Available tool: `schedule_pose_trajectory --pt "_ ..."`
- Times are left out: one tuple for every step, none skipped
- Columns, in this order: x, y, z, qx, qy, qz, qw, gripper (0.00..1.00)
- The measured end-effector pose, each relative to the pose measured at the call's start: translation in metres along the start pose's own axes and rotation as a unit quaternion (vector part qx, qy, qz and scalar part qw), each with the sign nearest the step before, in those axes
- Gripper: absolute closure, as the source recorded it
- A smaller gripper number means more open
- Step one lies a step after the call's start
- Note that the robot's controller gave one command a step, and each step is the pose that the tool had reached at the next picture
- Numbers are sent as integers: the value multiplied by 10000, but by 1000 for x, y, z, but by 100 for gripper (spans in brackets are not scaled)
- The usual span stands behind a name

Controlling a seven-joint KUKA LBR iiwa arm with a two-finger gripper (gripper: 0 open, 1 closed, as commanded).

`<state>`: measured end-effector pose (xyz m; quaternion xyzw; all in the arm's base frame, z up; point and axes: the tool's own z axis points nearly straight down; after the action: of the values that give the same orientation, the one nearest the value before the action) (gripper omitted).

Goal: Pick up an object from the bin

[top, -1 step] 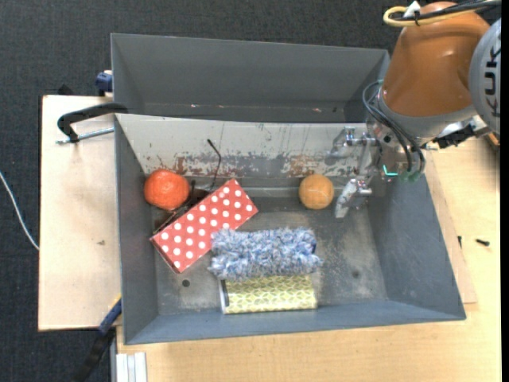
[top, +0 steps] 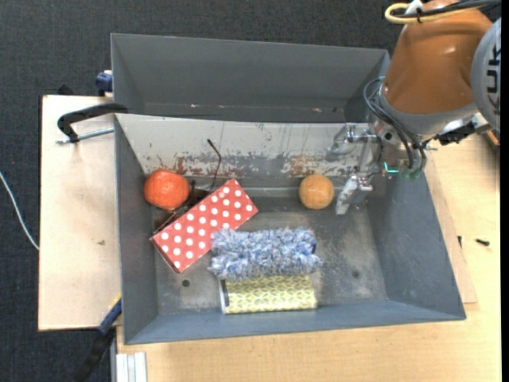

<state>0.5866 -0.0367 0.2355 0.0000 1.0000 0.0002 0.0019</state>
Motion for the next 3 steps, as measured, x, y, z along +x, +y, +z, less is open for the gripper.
schedule_pose_trajectory --pt "-3 20 38 5 -41 57 10000 0" --pt "-16 105 160 2 -11 -1753 9845 100" --pt "-16 105 160 2 -11 -1752 9845 100"
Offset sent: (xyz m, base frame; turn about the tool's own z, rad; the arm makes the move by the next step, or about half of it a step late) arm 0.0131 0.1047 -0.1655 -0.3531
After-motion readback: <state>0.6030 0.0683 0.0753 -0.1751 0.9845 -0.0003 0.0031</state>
